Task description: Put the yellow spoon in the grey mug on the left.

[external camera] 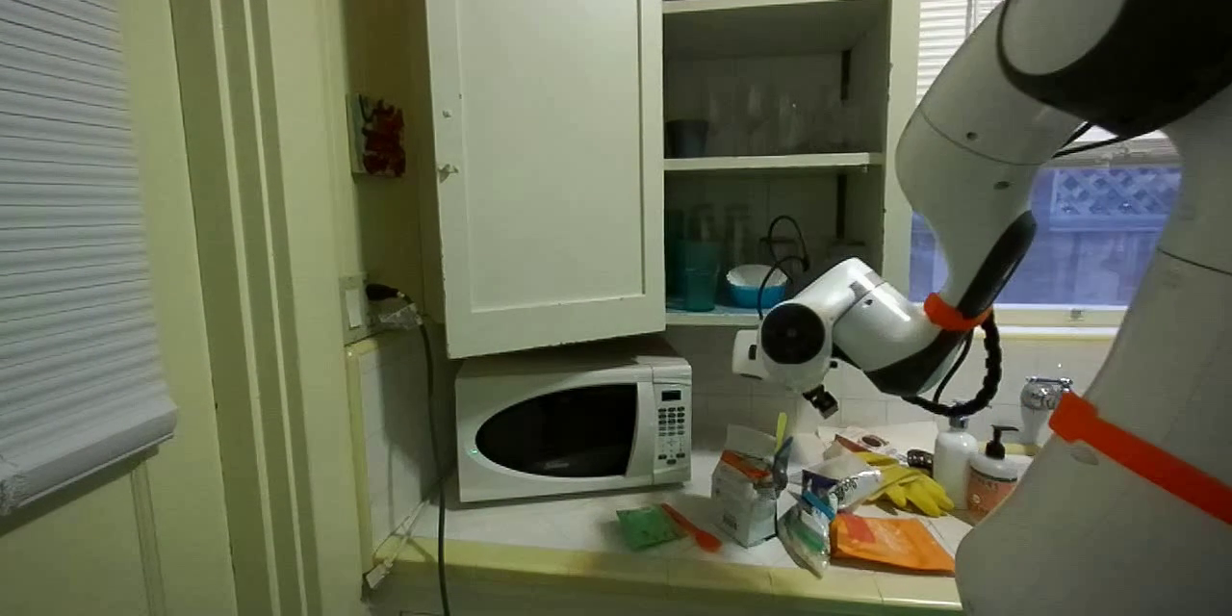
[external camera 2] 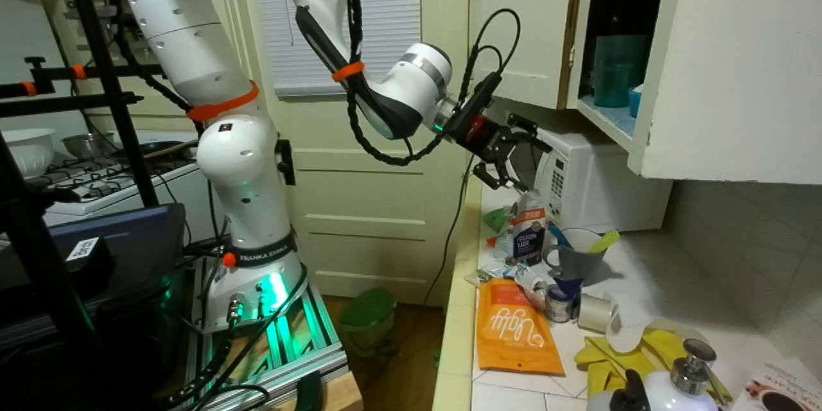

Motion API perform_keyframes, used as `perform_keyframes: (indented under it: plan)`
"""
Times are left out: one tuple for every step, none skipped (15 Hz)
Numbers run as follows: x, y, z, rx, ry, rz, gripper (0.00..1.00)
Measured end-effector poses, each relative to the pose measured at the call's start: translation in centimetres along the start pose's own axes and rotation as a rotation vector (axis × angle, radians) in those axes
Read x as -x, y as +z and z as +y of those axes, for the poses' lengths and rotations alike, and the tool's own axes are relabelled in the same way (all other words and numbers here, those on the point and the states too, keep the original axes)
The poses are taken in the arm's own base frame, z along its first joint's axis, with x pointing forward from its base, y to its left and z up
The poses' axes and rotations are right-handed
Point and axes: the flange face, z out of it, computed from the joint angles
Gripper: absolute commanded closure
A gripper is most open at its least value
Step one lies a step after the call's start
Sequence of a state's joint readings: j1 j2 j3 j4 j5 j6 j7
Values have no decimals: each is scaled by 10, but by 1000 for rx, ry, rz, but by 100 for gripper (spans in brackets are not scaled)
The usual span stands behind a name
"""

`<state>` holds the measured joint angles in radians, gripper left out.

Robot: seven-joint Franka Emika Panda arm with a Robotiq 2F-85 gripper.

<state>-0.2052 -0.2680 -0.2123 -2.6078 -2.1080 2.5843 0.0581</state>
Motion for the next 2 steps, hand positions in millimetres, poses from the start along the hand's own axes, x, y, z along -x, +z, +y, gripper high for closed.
perform_keyframes:
  plan:
    - [14, -11, 2, 33, 37, 18, 0]
    - [27, -22, 4, 60, 79, 37, 0]
